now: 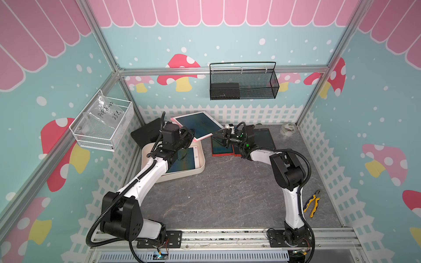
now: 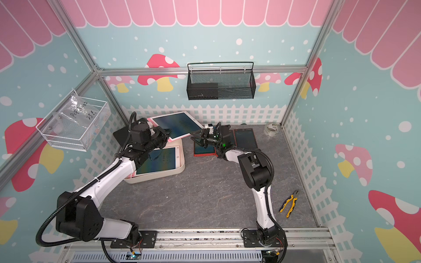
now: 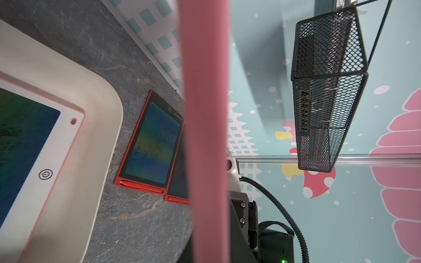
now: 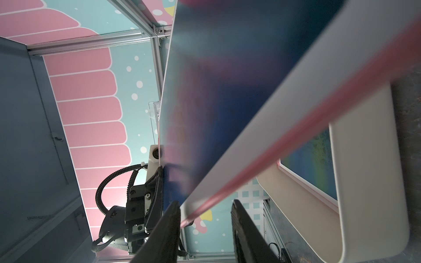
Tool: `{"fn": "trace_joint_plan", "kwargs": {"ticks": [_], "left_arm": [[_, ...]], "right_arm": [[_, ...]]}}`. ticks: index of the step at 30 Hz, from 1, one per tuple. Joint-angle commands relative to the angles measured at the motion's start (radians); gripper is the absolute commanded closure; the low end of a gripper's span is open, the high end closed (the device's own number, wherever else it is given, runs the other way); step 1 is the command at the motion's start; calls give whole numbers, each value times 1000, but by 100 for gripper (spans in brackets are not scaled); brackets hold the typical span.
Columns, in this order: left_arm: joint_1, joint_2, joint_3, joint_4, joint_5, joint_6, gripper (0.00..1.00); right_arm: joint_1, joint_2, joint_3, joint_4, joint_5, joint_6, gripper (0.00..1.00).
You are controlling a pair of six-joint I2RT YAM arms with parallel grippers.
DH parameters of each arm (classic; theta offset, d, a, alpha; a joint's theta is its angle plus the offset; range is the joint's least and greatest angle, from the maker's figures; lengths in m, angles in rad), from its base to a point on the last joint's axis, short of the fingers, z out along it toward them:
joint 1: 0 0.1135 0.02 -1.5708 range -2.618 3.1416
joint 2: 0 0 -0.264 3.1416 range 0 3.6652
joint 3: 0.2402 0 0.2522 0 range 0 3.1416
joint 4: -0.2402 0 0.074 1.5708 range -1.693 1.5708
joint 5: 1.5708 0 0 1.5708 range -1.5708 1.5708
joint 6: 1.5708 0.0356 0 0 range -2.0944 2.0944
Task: Take out the writing tablet from the storage box
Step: Place the writing tablet at the center of the board.
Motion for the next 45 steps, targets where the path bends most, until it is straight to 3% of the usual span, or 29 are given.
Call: {"fn": "trace_joint_plan", "kwargs": {"ticks": [1,19,23,28,31,41,45], "left_arm": [[-11,2,-7,68,-25,-12,93],[-28,17,-66,24,58,-21,93],[-25,18,-102,64,100,-42,86],[-24,-1,-97,44,116,-17,70],[-16,-13,-101,40,115,-13,68],[-7,-35,-106,46,123,12,67],[-2,-53,-106,57,127,39,66]], "right_arm": [[6,27,45,75,17,61,62],[6,86,139,73,23,67,84],[6,94,159,60,24,50,90],[-4,89,144,89,25,53,96],[-11,89,152,101,12,47,98],[-30,41,115,-63,-43,-79,100],[-43,-2,113,-193,-46,-190,100]]}}
